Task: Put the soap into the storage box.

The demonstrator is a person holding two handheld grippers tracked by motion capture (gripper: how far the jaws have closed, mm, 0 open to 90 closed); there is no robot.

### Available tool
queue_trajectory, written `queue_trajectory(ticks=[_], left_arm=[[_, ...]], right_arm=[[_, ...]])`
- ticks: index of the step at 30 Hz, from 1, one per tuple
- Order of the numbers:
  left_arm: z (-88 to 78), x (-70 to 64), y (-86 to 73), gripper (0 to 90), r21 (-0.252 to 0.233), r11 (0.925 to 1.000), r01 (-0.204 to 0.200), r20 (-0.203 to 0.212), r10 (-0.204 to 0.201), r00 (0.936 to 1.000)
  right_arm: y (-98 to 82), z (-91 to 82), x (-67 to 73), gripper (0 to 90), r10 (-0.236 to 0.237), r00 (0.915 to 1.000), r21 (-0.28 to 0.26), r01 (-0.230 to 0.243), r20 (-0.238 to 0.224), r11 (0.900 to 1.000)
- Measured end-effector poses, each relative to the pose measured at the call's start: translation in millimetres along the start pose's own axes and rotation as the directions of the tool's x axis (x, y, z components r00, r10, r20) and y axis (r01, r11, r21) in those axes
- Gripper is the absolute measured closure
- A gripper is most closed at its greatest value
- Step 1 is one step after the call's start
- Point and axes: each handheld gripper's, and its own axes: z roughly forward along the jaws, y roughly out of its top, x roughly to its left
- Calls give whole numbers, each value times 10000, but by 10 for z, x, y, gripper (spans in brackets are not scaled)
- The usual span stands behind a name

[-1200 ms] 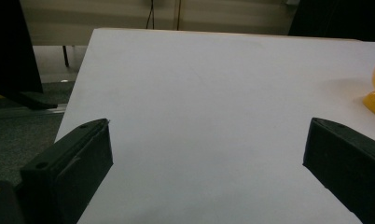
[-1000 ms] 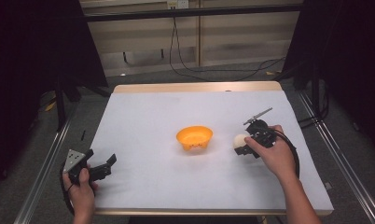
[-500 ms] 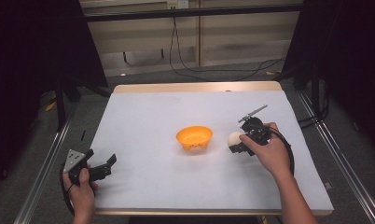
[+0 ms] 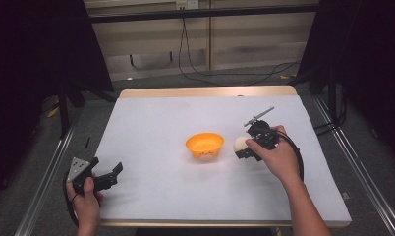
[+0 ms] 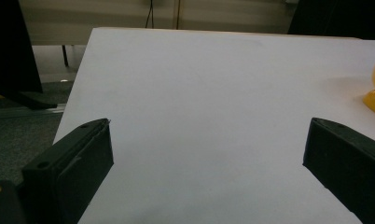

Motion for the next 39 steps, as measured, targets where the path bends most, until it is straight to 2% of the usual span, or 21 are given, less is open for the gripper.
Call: queue_trajectory(ticks=[14,22,33,39], left_arm=[[2,-4,0,15,49,10000,50,4,-50,10000],[2,-3,0,15,48,10000,14,11,-14,10000],[3,-5,0,16,29,10000,2,26,-2,10000],[4,-4,0,16,38,10000,6,31,-6,10000]], right_arm=[[225,-6,127,237,-352,9993,-112,351,-110,9993],[329,47,199,236,-565,9982,-97,563,-210,9984],[437,149,306,237,-612,9976,-88,609,-324,9981],[521,213,364,237,-823,9959,-50,822,-381,9966]])
